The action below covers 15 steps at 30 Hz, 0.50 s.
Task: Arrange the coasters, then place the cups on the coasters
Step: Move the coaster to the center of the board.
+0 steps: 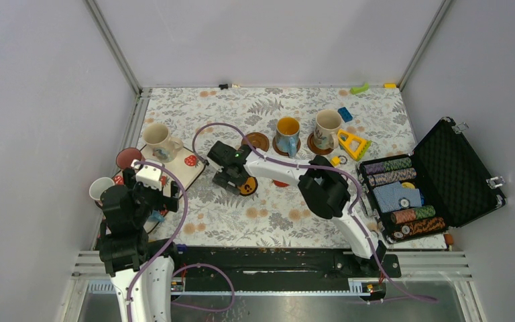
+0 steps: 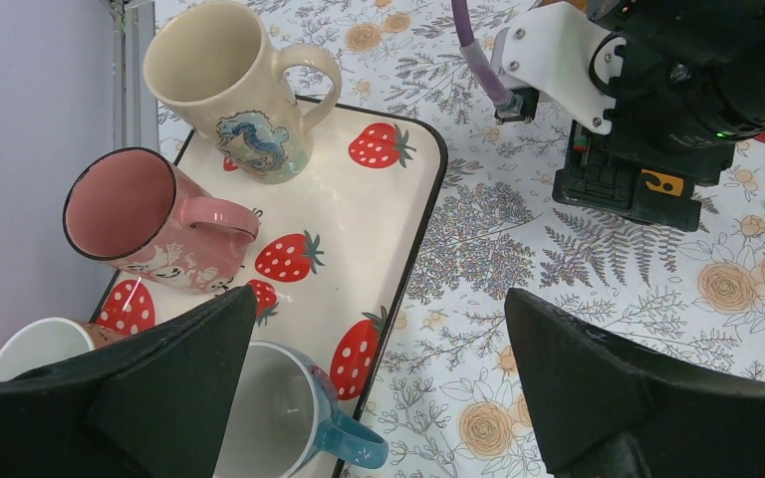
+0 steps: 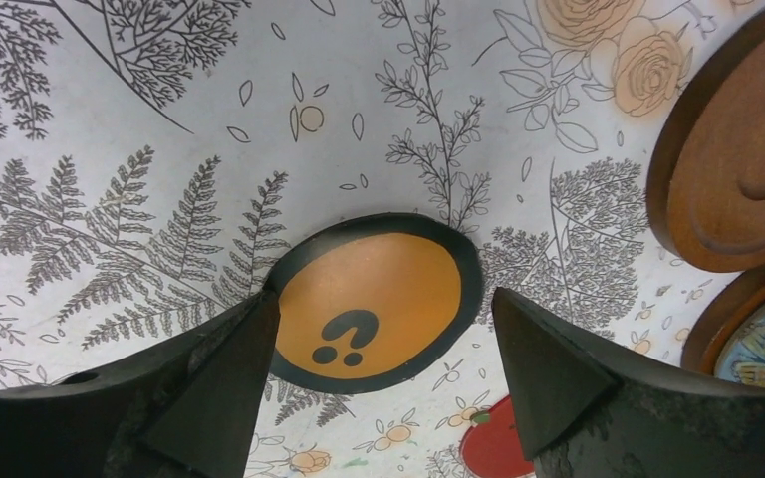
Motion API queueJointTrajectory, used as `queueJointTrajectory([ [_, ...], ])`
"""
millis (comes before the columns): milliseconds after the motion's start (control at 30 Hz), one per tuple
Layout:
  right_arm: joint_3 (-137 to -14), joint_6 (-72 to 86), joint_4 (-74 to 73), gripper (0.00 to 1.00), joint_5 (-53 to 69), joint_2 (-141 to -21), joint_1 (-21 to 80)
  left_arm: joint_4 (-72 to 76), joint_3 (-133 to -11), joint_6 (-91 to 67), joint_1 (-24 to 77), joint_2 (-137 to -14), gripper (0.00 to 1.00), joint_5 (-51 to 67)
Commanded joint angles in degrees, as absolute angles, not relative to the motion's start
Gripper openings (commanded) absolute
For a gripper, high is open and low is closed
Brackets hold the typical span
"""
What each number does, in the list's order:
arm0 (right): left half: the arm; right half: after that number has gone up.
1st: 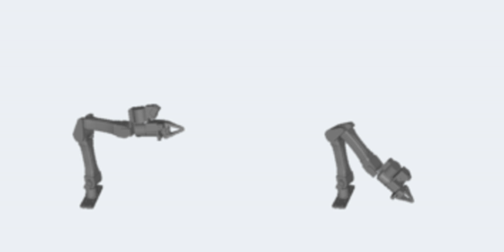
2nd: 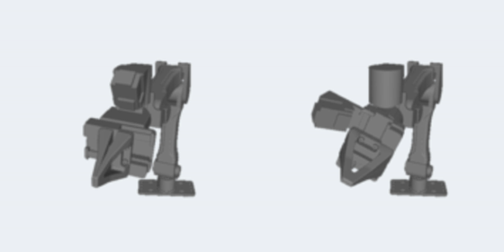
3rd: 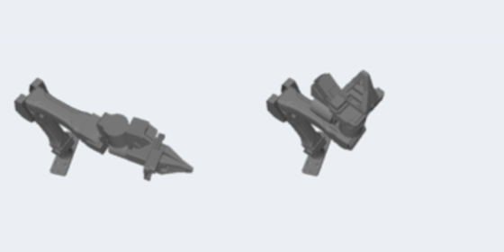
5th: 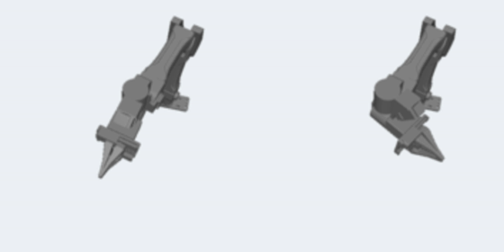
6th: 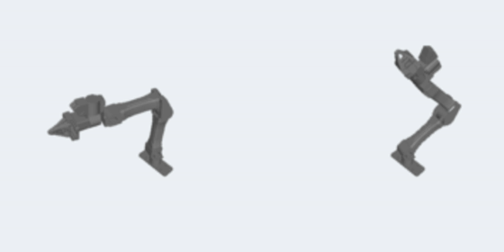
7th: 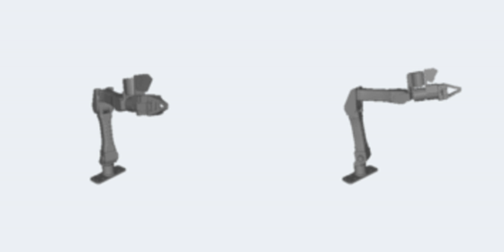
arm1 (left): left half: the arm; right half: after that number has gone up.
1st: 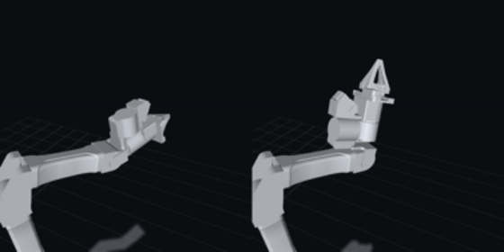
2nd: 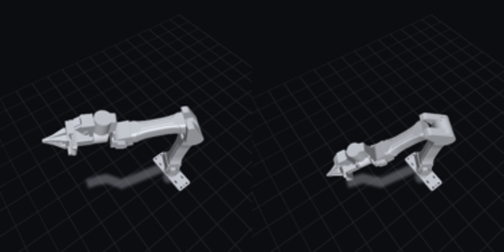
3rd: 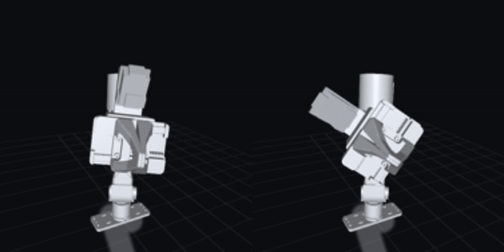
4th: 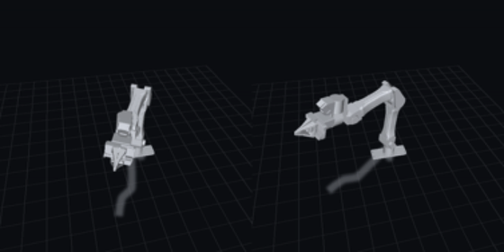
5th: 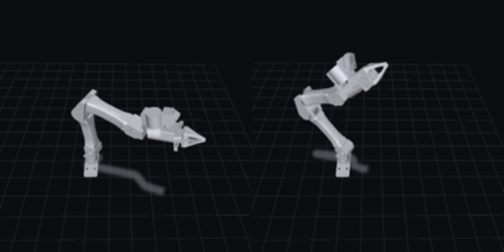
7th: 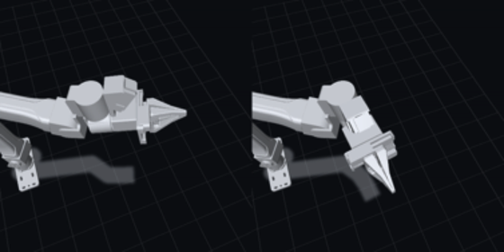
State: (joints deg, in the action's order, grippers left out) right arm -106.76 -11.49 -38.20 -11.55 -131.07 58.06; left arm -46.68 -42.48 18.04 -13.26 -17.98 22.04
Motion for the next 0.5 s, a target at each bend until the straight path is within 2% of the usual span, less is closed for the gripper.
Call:
queueJointTrajectory([
  [0,-105.83,-14.12,-39.15,0.87,-15.49,-131.48,58.18,-44.35,-42.03,17.81,-13.62,-17.42,0.99,22.07],
  [333,-104.09,-15.55,-39.03,0.88,-17.71,-128.15,55.33,-44.17,-42.01,17.51,-13.68,-17.41,0.99,21.68],
  [467,-104.55,-15.86,-39.07,0.87,-14.23,-125.08,54.68,-44.14,-42.06,17.58,-13.8,-17.4,0.99,21.59],
])
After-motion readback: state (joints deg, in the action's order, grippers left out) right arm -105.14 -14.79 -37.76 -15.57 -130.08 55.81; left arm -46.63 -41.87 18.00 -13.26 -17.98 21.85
